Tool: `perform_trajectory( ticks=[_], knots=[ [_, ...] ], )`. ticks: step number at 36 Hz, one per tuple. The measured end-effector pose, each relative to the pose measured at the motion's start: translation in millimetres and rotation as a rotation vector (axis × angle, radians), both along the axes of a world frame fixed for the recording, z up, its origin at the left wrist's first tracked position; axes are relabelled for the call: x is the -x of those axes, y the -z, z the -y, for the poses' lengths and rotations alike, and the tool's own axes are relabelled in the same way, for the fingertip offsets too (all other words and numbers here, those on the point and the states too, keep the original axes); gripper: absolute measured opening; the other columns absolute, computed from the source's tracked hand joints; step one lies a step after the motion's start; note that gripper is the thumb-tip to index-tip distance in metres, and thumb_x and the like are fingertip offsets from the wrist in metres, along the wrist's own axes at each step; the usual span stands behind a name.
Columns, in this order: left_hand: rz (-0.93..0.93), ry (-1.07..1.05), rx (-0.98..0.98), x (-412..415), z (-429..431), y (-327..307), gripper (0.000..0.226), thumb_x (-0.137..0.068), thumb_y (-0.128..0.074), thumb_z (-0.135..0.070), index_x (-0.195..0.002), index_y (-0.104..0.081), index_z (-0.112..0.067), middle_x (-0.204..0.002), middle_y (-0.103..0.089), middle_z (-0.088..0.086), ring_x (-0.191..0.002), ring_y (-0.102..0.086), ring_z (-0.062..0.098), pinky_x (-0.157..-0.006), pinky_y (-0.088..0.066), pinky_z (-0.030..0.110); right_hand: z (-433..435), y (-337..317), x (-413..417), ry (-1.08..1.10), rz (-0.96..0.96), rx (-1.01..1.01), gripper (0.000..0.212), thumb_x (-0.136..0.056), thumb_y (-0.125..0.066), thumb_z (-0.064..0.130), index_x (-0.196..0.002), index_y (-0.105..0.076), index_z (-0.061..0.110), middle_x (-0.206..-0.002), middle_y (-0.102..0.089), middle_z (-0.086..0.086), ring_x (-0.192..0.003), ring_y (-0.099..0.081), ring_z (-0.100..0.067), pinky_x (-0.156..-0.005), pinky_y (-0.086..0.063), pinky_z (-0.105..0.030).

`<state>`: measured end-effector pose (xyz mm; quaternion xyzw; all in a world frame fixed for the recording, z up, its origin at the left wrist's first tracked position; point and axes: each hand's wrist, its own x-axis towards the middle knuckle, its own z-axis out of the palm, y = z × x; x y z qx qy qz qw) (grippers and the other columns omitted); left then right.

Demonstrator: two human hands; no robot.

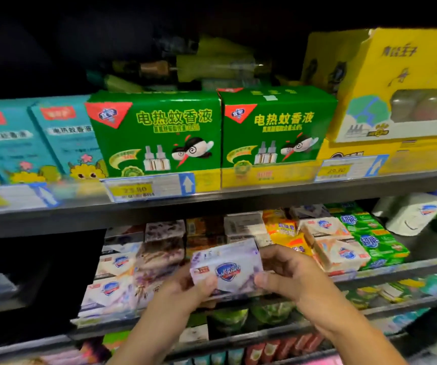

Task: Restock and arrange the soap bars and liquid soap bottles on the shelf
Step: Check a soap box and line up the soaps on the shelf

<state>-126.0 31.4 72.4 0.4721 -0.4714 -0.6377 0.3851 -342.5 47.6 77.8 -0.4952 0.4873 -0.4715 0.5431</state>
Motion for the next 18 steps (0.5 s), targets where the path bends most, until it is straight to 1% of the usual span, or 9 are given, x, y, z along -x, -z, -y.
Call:
perform_trajectory(
  ticks=[3,5,8,10,12,13,15,17,18],
  knots=[
    [-0.045,-0.106,0.009,-1.5,8.7,-0.8,0.042,-0.081,-0.071,-0.024,-0.122,-0.06,-0.031,-0.1,-0.077,-0.008,-0.095,-0.073,0.01,-0.086,-0.055,0.035,3.6,-5.9,-16.3,0.068,0.077,0.01,0.045,-0.073,-0.084,0.008,-0.113,-0.064,0.012,-0.108,-0.074,-0.005,-0.089,-0.072,-0.022,-0.07,-0.055,-0.025],
    [-0.025,-0.137,0.08,-5.5,13.6,-1.7,0.052,-0.082,-0.073,-0.029,-0.128,-0.056,-0.044,-0.104,-0.076,-0.011,-0.099,-0.071,0.009,-0.094,-0.054,0.044,6.8,-10.6,-26.3,0.13,0.032,0.056,0.046,-0.076,-0.078,0.008,-0.117,-0.063,0.024,-0.112,-0.071,0.01,-0.084,-0.07,-0.016,-0.069,-0.055,-0.022],
    [-0.036,-0.023,0.122,-19.1,17.6,1.9,0.078,-0.069,-0.087,-0.044,-0.134,-0.047,-0.054,-0.111,-0.075,-0.006,-0.099,-0.071,0.014,-0.086,-0.056,0.035,13.2,-13.0,-31.7,0.172,-0.109,0.079,0.024,-0.085,-0.073,0.016,-0.103,-0.071,0.033,-0.106,-0.07,0.02,-0.088,-0.067,-0.008,-0.071,-0.054,-0.016],
    [-0.061,0.116,0.091,-29.4,18.5,5.5,0.093,-0.06,-0.089,-0.024,-0.138,-0.044,-0.046,-0.113,-0.074,0.001,-0.094,-0.072,0.02,-0.073,-0.057,0.029,16.6,-12.9,-32.5,0.183,-0.084,0.036,0.016,-0.083,-0.074,0.026,-0.098,-0.076,0.03,-0.107,-0.072,0.005,-0.097,-0.066,-0.028,-0.082,-0.055,-0.027],
    [-0.074,0.186,0.058,-38.1,19.5,8.6,0.103,-0.061,-0.087,0.012,-0.136,-0.043,-0.042,-0.12,-0.072,-0.002,-0.105,-0.071,0.021,-0.075,-0.059,0.03,16.9,-10.2,-30.1,0.115,0.053,-0.02,0.041,-0.069,-0.086,0.038,-0.107,-0.076,0.027,-0.113,-0.072,-0.009,-0.107,-0.063,-0.042,-0.095,-0.053,-0.047],
    [-0.069,0.185,0.052,-39.8,19.3,6.9,0.104,-0.062,-0.081,0.023,-0.134,-0.044,-0.042,-0.121,-0.071,-0.006,-0.107,-0.07,0.019,-0.075,-0.059,0.029,16.2,-7.3,-26.9,0.023,0.143,-0.056,0.056,-0.061,-0.093,0.035,-0.113,-0.074,0.025,-0.117,-0.071,-0.012,-0.108,-0.065,-0.044,-0.093,-0.054,-0.05],
    [0.006,0.135,0.065,-39.8,22.2,4.5,0.091,-0.067,-0.076,0.023,-0.129,-0.048,-0.039,-0.112,-0.073,-0.013,-0.099,-0.072,0.01,-0.071,-0.058,0.022,14.0,-5.8,-20.7,-0.163,0.21,-0.107,0.07,-0.06,-0.092,0.01,-0.125,-0.068,0.023,-0.12,-0.068,-0.023,-0.104,-0.067,-0.042,-0.085,-0.059,-0.045],
    [0.085,0.079,0.035,-38.2,27.4,2.5,0.079,-0.069,-0.076,0.02,-0.122,-0.053,-0.033,-0.097,-0.077,-0.013,-0.087,-0.073,0.004,-0.066,-0.055,0.016,12.8,-8.6,-21.1,-0.231,0.108,-0.108,0.072,-0.07,-0.08,-0.013,-0.132,-0.061,0.02,-0.112,-0.069,-0.029,-0.099,-0.069,-0.039,-0.084,-0.059,-0.043],
    [0.104,0.068,0.013,-37.9,30.2,3.6,0.076,-0.067,-0.076,0.021,-0.121,-0.057,-0.029,-0.095,-0.077,-0.009,-0.085,-0.073,0.004,-0.065,-0.055,0.016,13.4,-9.3,-22.2,-0.202,0.024,-0.097,0.07,-0.072,-0.076,-0.019,-0.131,-0.06,0.017,-0.105,-0.073,-0.025,-0.093,-0.072,-0.035,-0.079,-0.06,-0.039]
  ],
)
